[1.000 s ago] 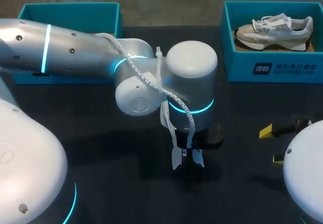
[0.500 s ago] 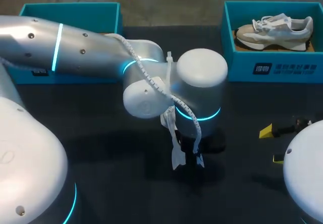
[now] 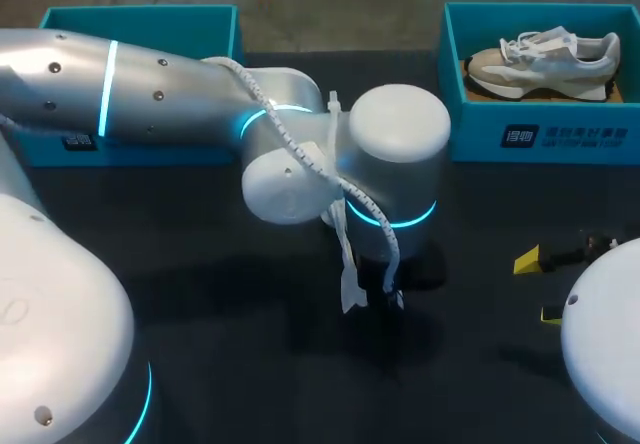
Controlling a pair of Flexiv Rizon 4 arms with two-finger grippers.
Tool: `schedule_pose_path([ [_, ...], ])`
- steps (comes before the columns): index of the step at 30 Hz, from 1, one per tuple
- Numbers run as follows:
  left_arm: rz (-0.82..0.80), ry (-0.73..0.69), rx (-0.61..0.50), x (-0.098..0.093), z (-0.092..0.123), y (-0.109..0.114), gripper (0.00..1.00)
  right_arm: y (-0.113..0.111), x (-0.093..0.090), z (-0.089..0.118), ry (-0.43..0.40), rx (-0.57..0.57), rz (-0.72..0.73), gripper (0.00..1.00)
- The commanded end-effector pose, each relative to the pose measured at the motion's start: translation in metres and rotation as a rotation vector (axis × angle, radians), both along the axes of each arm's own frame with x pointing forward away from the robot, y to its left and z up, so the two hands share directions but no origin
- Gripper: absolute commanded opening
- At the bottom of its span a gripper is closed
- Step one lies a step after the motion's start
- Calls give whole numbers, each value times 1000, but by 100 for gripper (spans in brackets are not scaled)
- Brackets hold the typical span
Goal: Take the shoe out of the shoebox, open the shoe tongue, remove and reinsert the insole, then place the shoe into the shoebox
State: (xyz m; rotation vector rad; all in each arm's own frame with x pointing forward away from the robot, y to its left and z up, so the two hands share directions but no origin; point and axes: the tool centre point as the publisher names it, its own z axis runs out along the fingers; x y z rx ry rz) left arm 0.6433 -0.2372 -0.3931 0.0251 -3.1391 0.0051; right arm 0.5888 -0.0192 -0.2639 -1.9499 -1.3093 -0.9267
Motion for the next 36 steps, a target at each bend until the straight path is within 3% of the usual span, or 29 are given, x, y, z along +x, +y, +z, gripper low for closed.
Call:
schedule_pose_path([
  [1, -4, 1, -19, 3, 20, 15, 0, 1, -2, 2, -1, -4, -3, 100],
  [10, -84, 19, -6, 17, 67, 45, 0, 1, -2, 2, -1, -4, -3, 100],
  [21, -322, 37, 5, 37, 115, 94, 0, 1, -2, 2, -1, -4, -3, 100],
  [30, -453, 33, 75, 58, 154, 148, 0, 1, -2, 2, -1, -4, -3, 100],
  [36, -561, 51, 77, 86, 174, 192, 0, 1, -2, 2, -1, -4, -3, 100],
])
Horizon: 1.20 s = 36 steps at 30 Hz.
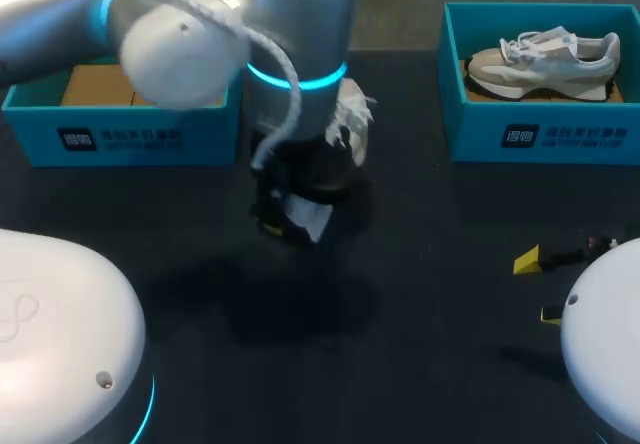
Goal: Take the shoe out of the shoebox, open the shoe tongue, remove and reinsert the insole, then place the shoe into the shoebox
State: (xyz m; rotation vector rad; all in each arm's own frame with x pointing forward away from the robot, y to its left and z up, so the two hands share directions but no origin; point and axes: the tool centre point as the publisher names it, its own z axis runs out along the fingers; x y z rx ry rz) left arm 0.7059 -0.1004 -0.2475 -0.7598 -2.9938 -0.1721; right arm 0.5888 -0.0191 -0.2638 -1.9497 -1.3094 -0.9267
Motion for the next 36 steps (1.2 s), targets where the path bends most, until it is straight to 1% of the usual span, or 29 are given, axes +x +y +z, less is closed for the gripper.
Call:
schedule_pose_path([
  [1, -71, 19, -32, 28, 31, 61, 0, 0, -2, 2, -1, -4, -3, 100],
  [8, -60, 20, -69, 65, 53, 98, 0, 0, -2, 2, -1, -4, -3, 100],
  [11, -3, 10, -80, 79, 61, 112, 0, 0, -2, 2, -1, -4, -3, 100],
  [15, 85, -1, -73, 96, 64, 131, 0, 0, -2, 2, -1, -4, -3, 100],
  [21, 159, 12, -86, 126, 69, 157, 0, 0, -2, 2, -1, -4, -3, 100],
  [24, 199, 14, -95, 143, 70, 178, 0, 0, -2, 2, -1, -4, -3, 100],
  [27, 240, 35, -107, 170, 69, 207, 0, 0, -2, 2, -1, -4, -3, 100],
  [29, 259, 34, -110, 179, 69, 220, 0, 0, -2, 2, -1, -4, -3, 100],
  [33, 295, 6, -70, 212, 68, 255, 0, 0, -2, 2, -1, -4, -3, 100],
  [36, 320, 15, -73, 228, 69, 275, 0, 0, -2, 2, -1, -4, -3, 100],
])
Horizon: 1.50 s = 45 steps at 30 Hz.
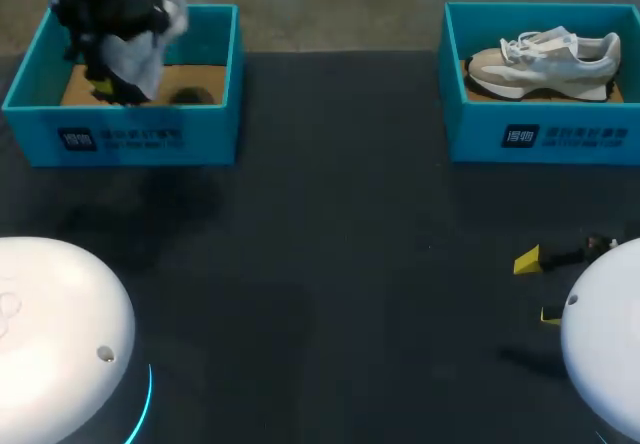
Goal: Take the shoe out of the shoebox, open the shoe tongue, remove and reinsert the insole, then place the shoe into the shoebox
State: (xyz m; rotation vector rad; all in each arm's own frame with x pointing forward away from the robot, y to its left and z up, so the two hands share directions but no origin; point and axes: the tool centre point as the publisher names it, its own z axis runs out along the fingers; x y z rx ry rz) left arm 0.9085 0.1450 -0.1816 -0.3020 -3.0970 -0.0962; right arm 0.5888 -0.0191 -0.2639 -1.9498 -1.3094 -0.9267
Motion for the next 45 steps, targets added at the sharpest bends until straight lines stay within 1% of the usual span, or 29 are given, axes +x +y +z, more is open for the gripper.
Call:
schedule_pose_path([
  [1, 18, 36, -30, 28, 4, 34, 0, 0, -2, 2, -1, -4, -3, 100],
  [3, 41, 28, -18, 35, 5, 45, 0, 0, -2, 2, -1, -4, -3, 100],
  [4, 46, 22, -5, 35, 5, 48, 0, 0, -2, 2, -1, -4, -3, 100],
  [25, 46, 22, -5, 35, 5, 48, 0, 0, -2, 2, -1, -4, -3, 100],
  [29, 63, -23, 51, 46, 1, 67, 0, 0, -2, 2, -1, -4, -3, 100],
  [31, 60, -30, 56, 46, 1, 68, 0, 0, -2, 2, -1, -4, -3, 100],
  [32, 56, -25, 43, 53, 0, 82, 0, 0, -2, 2, -1, -4, -3, 100],
  [35, 57, -18, 35, 58, -3, 94, 0, 0, -2, 2, -1, -4, -3, 100],
  [37, 50, -6, 13, 61, -6, 100, 0, 0, -2, 2, -1, -4, -3, 100],
  [38, 55, -17, 20, 63, -7, 103, 0, 0, -2, 2, -1, -4, -3, 100],
  [40, 45, -9, -11, 67, -9, 108, 0, 0, -2, 2, -1, -4, -3, 100],
  [41, 37, -23, 2, 69, -11, 109, 0, 0, -2, 2, -1, -4, -3, 100],
  [43, 31, -20, -6, 71, -13, 110, 0, 0, -2, 2, -1, -4, -3, 100],
  [44, 10, -21, -25, 80, -16, 115, 0, 0, -2, 2, -1, -4, -3, 100],
  [45, 4, -16, -35, 83, -16, 117, 0, 0, -2, 2, -1, -4, -3, 100],
])
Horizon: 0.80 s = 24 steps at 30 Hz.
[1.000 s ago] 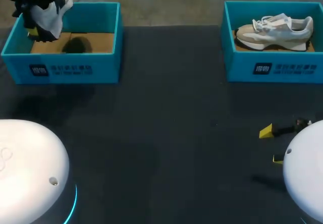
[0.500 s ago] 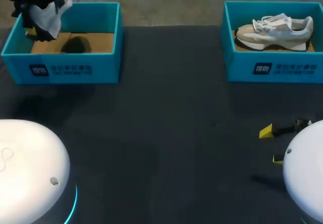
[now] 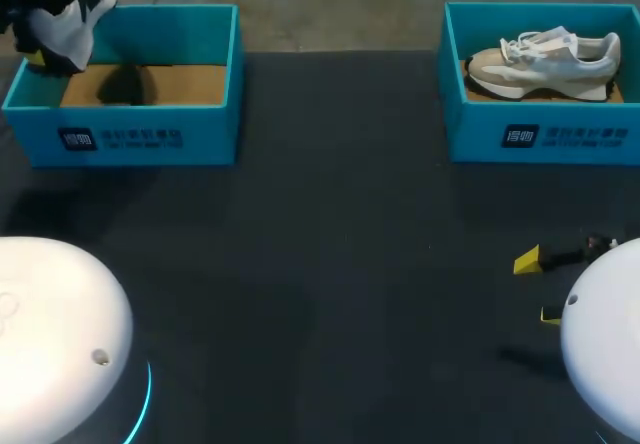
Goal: Take the shoe out of the shoebox, open the shoe tongue, remove and reinsert the insole, then place the shoe into the shoebox
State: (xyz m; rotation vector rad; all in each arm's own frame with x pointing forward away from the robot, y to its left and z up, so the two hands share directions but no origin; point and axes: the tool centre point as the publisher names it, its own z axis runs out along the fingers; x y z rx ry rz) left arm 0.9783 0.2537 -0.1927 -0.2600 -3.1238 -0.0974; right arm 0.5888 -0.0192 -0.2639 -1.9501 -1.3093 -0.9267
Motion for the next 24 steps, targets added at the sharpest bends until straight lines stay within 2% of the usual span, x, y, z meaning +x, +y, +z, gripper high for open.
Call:
schedule_pose_path([
  [1, -24, 7, -33, 13, -5, 8, 0, 1, -2, 2, -1, -4, -3, 100],
  [3, -124, 18, -59, 22, -5, 14, 0, 1, -2, 2, -1, -4, -3, 100],
  [9, -312, 13, -39, 39, -4, 27, 0, 1, -2, 2, -1, -4, -3, 100],
  [12, -396, 1, -23, 41, -4, 33, 0, 1, -2, 2, -1, -4, -3, 100],
  [14, -396, 1, -23, 41, -4, 33, 0, 1, -2, 2, -1, -4, -3, 100],
  [15, -532, -25, -4, 40, -4, 37, 0, 1, -2, 2, -1, -4, -3, 100],
  [16, -532, -25, -4, 40, -4, 37, 0, 1, -2, 2, -1, -4, -3, 100],
  [18, -677, -62, 22, 39, -3, 40, 0, 1, -2, 2, -1, -4, -3, 100],
  [24, -907, -127, 61, 39, -3, 51, 0, 1, -2, 2, -1, -4, -3, 100],
])
